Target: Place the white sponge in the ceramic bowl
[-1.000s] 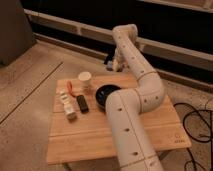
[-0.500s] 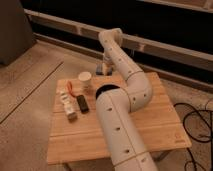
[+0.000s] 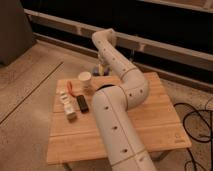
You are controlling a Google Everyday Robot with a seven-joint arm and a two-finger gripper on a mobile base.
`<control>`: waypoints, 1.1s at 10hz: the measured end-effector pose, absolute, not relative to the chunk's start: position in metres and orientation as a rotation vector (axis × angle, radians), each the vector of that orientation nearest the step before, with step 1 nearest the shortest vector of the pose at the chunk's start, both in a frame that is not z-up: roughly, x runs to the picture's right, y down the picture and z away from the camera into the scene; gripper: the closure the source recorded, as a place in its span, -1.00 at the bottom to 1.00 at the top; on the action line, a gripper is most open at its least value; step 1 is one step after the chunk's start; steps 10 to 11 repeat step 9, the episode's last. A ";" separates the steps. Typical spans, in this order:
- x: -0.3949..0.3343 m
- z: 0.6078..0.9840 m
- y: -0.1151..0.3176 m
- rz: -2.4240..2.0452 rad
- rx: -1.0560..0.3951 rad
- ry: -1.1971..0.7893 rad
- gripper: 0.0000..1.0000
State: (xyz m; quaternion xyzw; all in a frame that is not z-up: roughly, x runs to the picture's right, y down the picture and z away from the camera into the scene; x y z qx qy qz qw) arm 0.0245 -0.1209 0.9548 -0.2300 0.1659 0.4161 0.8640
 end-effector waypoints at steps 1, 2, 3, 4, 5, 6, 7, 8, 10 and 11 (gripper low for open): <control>0.022 0.950 -0.121 0.846 -0.470 0.342 1.00; 0.018 0.938 -0.120 0.814 -0.447 0.322 1.00; 0.010 0.916 -0.127 0.798 -0.400 0.273 1.00; 0.004 0.887 -0.136 0.801 -0.345 0.212 1.00; 0.001 0.860 -0.134 0.816 -0.305 0.164 1.00; 0.008 0.834 -0.108 0.853 -0.292 0.137 1.00; 0.018 0.817 -0.078 0.897 -0.297 0.131 1.00; 0.031 0.806 -0.047 0.944 -0.311 0.136 1.00; 0.049 0.795 -0.010 1.012 -0.334 0.152 1.00; 0.049 0.795 -0.010 1.012 -0.334 0.152 1.00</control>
